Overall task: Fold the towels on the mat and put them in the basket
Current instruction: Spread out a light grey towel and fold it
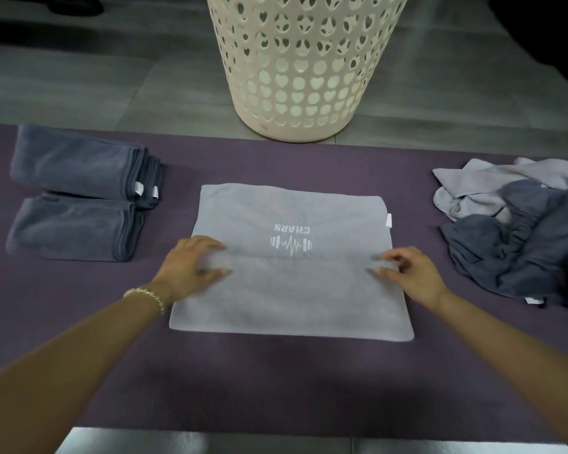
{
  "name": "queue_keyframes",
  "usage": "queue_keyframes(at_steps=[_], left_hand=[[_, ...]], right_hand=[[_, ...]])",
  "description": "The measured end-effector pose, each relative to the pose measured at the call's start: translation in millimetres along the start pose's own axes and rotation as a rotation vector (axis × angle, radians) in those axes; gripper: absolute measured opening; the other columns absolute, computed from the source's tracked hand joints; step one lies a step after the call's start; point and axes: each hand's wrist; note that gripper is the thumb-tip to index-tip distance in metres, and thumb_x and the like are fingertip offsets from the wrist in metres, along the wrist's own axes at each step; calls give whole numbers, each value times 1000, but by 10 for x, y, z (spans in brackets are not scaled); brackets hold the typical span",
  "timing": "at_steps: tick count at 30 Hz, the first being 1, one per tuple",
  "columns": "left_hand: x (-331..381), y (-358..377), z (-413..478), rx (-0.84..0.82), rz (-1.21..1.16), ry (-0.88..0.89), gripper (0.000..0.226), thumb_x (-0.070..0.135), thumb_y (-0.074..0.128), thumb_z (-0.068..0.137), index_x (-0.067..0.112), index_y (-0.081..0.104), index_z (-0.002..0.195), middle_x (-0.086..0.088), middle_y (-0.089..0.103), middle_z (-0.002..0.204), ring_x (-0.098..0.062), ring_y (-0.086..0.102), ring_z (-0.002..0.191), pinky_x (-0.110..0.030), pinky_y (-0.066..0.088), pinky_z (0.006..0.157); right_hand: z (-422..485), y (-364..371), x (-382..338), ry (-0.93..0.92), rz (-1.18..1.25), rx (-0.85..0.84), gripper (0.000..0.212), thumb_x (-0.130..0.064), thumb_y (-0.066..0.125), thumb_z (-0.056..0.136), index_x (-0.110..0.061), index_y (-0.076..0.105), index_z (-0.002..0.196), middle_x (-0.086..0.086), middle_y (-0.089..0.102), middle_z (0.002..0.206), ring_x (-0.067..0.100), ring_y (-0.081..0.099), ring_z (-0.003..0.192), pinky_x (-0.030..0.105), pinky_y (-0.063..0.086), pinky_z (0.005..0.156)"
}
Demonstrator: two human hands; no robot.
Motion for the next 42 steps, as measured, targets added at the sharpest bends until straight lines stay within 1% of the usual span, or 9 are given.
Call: queue_keyframes(at_steps=[5, 10, 14, 17, 20, 23, 26, 35, 42], left_hand=[[110, 64, 313, -258, 174, 70, 55, 49, 66, 81, 27, 51, 129, 5, 54, 124, -16, 47, 116, -28, 34, 103], [48, -207, 545, -528, 93, -124, 21, 30, 74, 81, 26, 54, 74, 8, 53, 87, -6, 51, 79, -7, 36, 67], [-39, -517, 592, -639, -287, -326, 43, 54, 77, 70, 27, 70, 102, 20, 62, 115, -2, 55, 111, -23, 35, 105], [-5, -738, 622, -677, -594, -358, 48, 46, 78, 71, 22, 70, 113, 4, 69, 115, -13, 64, 109, -29, 44, 100], [19, -866, 812, -487, -829, -353, 64, 48, 85, 58, 11, 71, 109, -7, 71, 110, -19, 68, 100, -23, 55, 79], [-15, -670, 1113, -97, -961, -418, 39, 27, 64, 87, 7, 62, 120, -7, 69, 111, -15, 66, 94, -16, 55, 70], [-131, -340, 1230, 171, -1050, -605, 32, 18, 58, 93, 5, 57, 123, -6, 66, 103, -21, 63, 96, -20, 55, 69], [-116, -301, 1322, 321, -646, -450, 22, 20, 65, 89, -1, 67, 94, -12, 67, 82, -26, 62, 81, -35, 54, 74], [-230, -202, 1431, 138, -664, -678, 28, 25, 65, 89, 0, 66, 103, -12, 66, 108, -25, 62, 96, -33, 48, 90]], right_hand=[[319, 198, 64, 8, -153, -265, 39, -40, 82, 69, -37, 63, 103, -10, 62, 115, 12, 53, 113, 34, 40, 103], [432, 79, 66, 109, -98, -396, 21, -19, 80, 75, -23, 60, 74, -5, 59, 83, 12, 53, 83, 16, 42, 73], [514, -253, -56, 224, 23, -585, 20, -20, 77, 78, -15, 58, 73, -5, 60, 73, 5, 54, 66, 10, 42, 61], [618, -444, -192, 279, 185, -588, 23, -25, 77, 72, -11, 67, 87, -1, 73, 85, 6, 67, 76, 15, 50, 73], [822, -520, -368, 299, 473, -442, 48, -37, 86, 50, -10, 69, 86, 3, 73, 80, 9, 68, 67, 17, 52, 56], [1115, -363, -361, 323, 625, -152, 78, -49, 93, 32, -12, 68, 96, 2, 74, 86, 8, 69, 70, 17, 54, 58], [1254, -95, -254, 414, 593, 62, 31, -28, 78, 77, -9, 65, 98, 7, 69, 93, 12, 64, 68, 18, 53, 55], [1338, 83, -79, 304, 382, 329, 15, -18, 67, 88, -7, 65, 79, -14, 60, 50, -7, 49, 42, 7, 41, 45], [1423, 34, -173, 452, 349, 190, 19, -25, 71, 85, -10, 62, 79, 11, 65, 96, 15, 57, 68, 25, 46, 57]])
Point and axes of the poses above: each hand's wrist, its own z-axis towards the middle knuckle, its own y-axis out of the palm, x = y × z
